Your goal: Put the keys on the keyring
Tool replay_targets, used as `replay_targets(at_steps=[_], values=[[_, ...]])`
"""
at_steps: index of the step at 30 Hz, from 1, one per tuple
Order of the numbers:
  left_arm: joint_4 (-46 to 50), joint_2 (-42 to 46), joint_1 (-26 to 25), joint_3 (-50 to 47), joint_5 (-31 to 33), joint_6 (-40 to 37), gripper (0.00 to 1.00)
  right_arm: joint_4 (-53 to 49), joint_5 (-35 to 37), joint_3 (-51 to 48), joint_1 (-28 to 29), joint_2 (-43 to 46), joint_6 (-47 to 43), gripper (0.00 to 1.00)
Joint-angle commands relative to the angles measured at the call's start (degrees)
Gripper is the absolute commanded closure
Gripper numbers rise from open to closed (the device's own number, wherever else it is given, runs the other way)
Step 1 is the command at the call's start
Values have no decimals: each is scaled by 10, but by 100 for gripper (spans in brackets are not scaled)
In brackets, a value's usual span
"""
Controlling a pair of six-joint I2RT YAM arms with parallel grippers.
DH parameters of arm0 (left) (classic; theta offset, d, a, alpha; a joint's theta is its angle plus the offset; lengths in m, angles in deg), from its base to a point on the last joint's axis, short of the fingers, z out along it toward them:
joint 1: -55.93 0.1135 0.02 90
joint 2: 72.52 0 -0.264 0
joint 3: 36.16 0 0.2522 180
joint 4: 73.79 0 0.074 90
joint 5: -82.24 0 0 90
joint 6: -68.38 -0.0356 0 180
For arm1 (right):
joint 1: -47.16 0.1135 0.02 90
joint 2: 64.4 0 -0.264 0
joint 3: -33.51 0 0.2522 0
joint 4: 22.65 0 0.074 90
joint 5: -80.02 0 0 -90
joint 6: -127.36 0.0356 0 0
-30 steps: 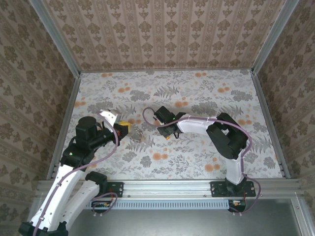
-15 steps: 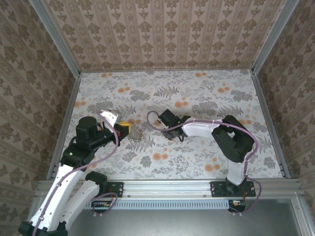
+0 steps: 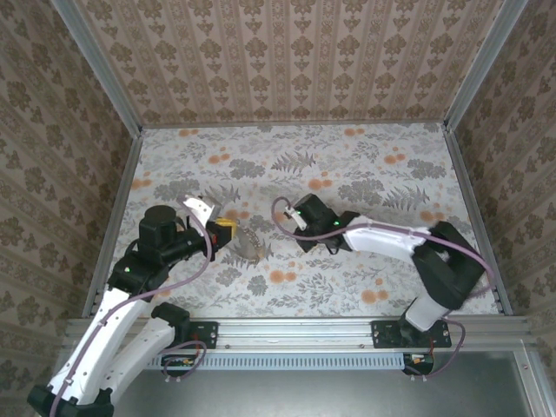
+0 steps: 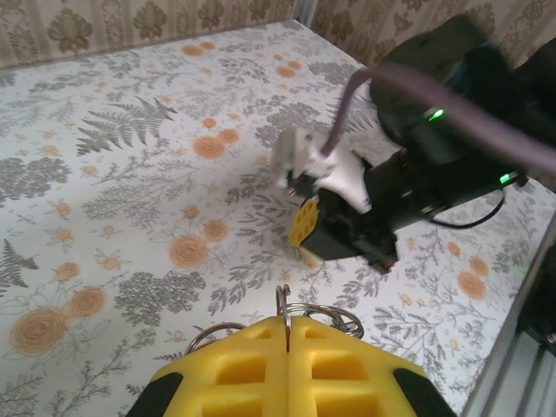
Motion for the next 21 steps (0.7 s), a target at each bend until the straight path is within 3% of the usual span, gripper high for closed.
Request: replay_targets(at_steps=[1,5,15,21], values=[[17,-11,-15,39,4,-20,100,52,-64,-49,1,92,-49,100],[14,-19,-15,45,-7,-15,100,38,-113,-61,-11,147,-65,100],[0,-21,-38,50,-129,-66,100,138,-407,-114,-40,268,-52,100],[6,-39,-68,60,-145,-89,100,198,-481,-127,-44,320,-22,100]])
